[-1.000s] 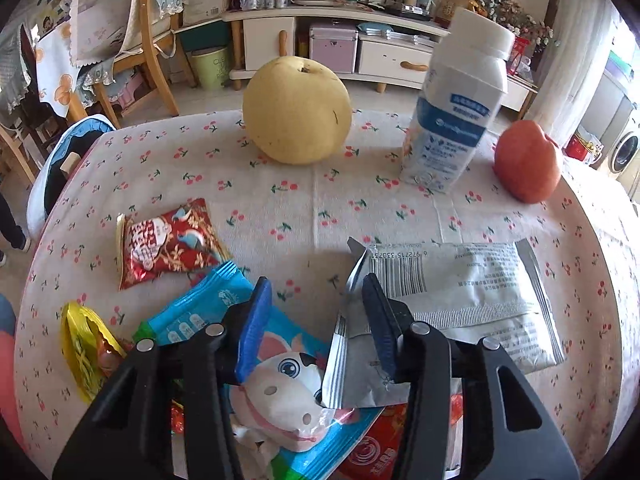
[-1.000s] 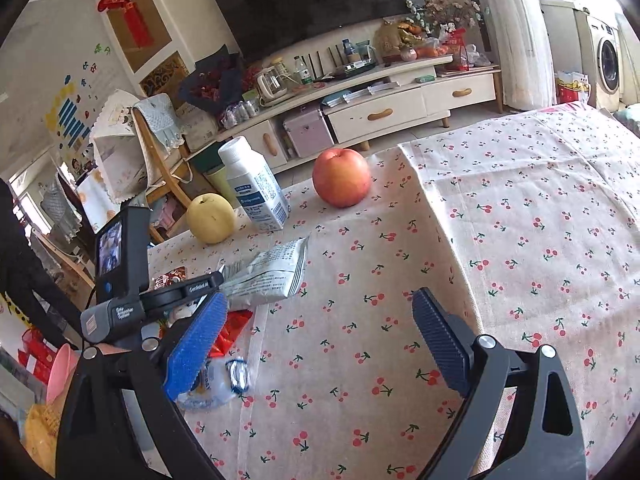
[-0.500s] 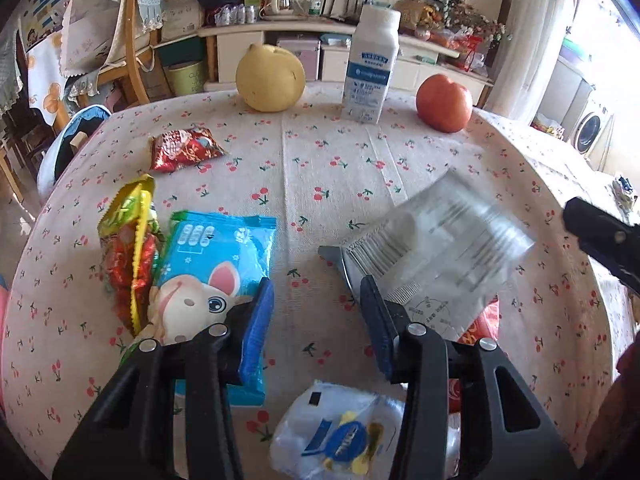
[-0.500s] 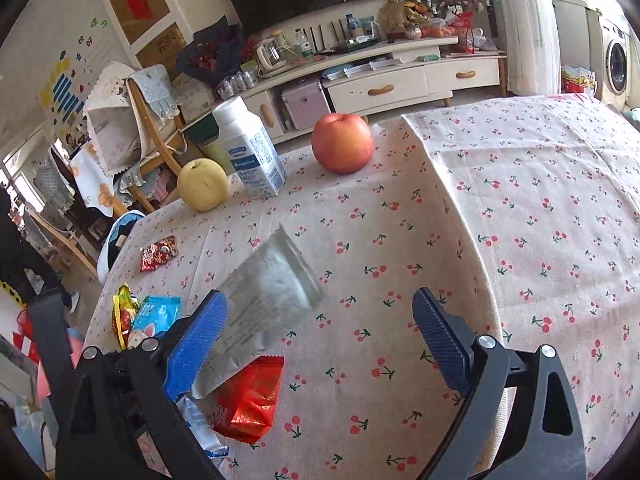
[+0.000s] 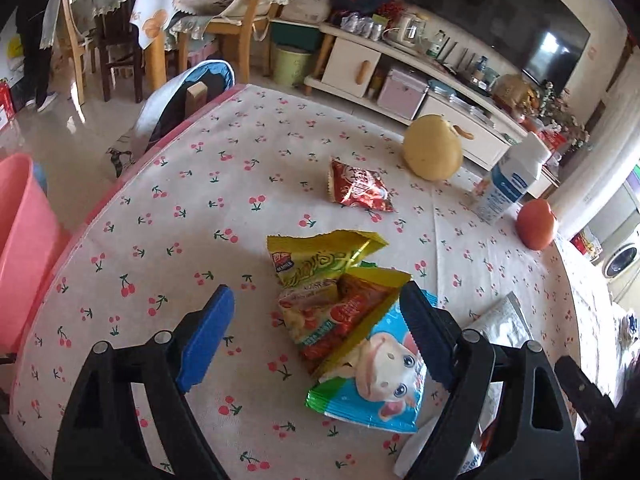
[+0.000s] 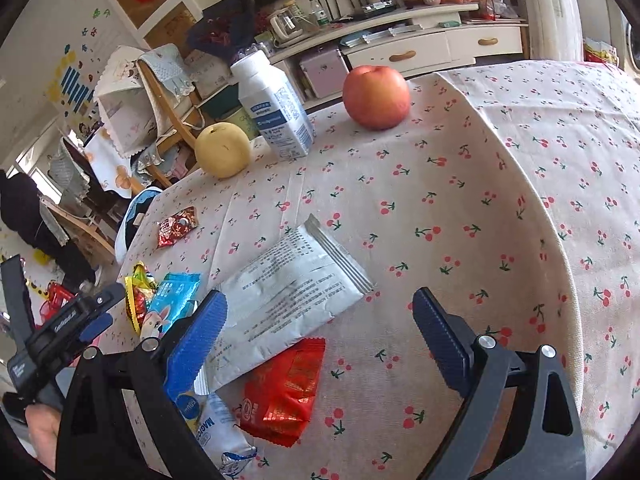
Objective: Collect trash
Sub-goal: 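Grasp the yellow snack bag with the left gripper while the right gripper approaches the silver wipes packet, then lift the yellow snack bag with the left gripper while the right gripper grasps the silver packet, then carry both packets over the pink bucket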
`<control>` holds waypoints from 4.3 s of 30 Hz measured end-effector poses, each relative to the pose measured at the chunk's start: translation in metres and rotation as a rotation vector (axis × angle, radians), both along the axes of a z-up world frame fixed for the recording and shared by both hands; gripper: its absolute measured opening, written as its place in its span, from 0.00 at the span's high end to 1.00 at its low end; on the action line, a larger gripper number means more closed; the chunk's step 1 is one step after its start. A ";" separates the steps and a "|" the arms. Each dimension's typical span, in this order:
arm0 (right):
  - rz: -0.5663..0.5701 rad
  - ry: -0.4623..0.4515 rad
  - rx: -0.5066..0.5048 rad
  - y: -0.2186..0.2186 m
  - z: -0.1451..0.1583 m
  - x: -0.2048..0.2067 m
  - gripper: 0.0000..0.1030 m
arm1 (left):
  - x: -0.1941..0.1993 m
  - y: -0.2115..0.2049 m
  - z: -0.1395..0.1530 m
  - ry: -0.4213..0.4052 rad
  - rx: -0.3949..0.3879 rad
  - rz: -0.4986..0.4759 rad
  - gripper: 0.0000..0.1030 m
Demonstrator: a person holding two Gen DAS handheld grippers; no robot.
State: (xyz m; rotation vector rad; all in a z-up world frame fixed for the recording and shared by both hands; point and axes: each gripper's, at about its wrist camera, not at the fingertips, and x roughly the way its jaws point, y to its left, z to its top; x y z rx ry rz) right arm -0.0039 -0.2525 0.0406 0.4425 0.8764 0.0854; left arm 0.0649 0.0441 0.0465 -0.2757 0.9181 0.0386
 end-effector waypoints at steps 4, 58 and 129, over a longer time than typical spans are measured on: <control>0.037 0.000 -0.039 0.014 -0.003 0.005 0.10 | 0.021 -0.001 -0.012 0.058 -0.005 -0.015 0.17; -0.057 0.176 -0.134 0.068 -0.024 0.059 0.07 | -0.065 0.021 0.002 -0.132 -0.040 -0.208 0.59; 0.899 -0.206 -0.298 0.518 0.066 -0.023 0.25 | -0.123 0.362 0.026 -0.210 -0.207 0.730 0.59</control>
